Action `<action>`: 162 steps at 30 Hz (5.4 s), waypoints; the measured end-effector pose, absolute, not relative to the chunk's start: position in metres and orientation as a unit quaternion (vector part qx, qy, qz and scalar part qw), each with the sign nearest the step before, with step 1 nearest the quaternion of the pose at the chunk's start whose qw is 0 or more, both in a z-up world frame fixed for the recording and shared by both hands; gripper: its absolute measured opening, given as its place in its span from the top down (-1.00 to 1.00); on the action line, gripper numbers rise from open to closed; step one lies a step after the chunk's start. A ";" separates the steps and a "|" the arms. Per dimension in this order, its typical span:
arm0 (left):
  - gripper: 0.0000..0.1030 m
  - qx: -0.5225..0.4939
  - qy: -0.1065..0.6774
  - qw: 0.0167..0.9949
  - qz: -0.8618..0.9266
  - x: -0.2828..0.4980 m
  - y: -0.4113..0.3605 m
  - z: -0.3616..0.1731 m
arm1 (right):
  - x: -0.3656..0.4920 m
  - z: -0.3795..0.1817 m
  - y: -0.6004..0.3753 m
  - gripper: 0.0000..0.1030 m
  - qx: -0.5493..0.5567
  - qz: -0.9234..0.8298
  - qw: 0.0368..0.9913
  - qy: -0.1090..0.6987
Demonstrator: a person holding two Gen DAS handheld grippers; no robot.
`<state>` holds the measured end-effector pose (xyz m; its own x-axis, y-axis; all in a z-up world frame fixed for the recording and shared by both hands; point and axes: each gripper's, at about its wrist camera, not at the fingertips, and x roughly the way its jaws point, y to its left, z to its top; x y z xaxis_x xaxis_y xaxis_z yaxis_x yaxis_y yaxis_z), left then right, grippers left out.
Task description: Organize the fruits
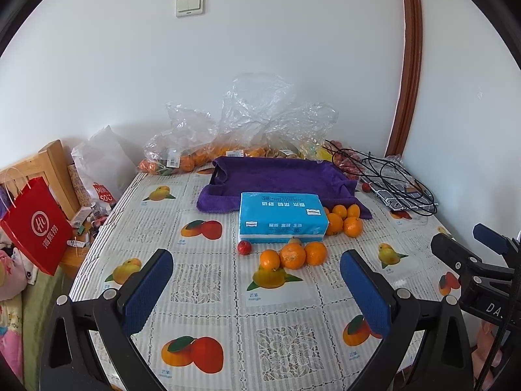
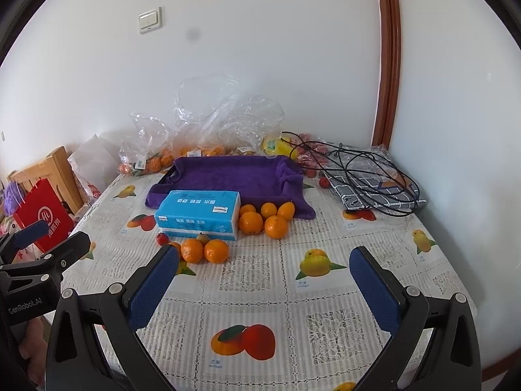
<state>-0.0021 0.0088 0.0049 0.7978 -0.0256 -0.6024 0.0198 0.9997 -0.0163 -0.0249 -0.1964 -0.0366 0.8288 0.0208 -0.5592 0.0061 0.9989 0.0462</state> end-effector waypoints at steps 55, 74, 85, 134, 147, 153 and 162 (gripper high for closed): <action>-1.00 -0.008 0.313 0.949 -0.025 0.001 0.009 0.004 | -0.021 -0.036 -0.192 -1.00 0.024 0.009 0.957 0.290; -0.96 -0.016 0.379 0.925 -0.012 0.065 0.034 -0.054 | 0.044 -0.076 -0.196 -1.00 0.023 -0.004 0.944 0.330; -0.85 -0.019 0.428 0.903 0.007 0.111 0.051 -0.108 | 0.104 -0.139 -0.199 -0.51 0.066 0.038 0.919 0.387; 0.54 0.003 0.472 0.881 -0.028 0.173 0.032 -0.156 | 0.135 -0.194 -0.187 0.17 0.022 0.084 0.899 0.430; 0.54 -0.014 0.469 0.882 -0.038 0.156 0.038 -0.142 | 0.123 -0.182 -0.185 0.17 0.018 0.070 0.902 0.426; 0.54 -0.020 0.458 0.888 -0.044 0.147 0.037 -0.127 | 0.117 -0.166 -0.188 0.17 0.030 0.063 0.907 0.416; 0.54 -0.031 0.443 0.894 -0.052 0.146 0.038 -0.101 | 0.114 -0.136 -0.189 0.17 0.030 0.052 0.916 0.396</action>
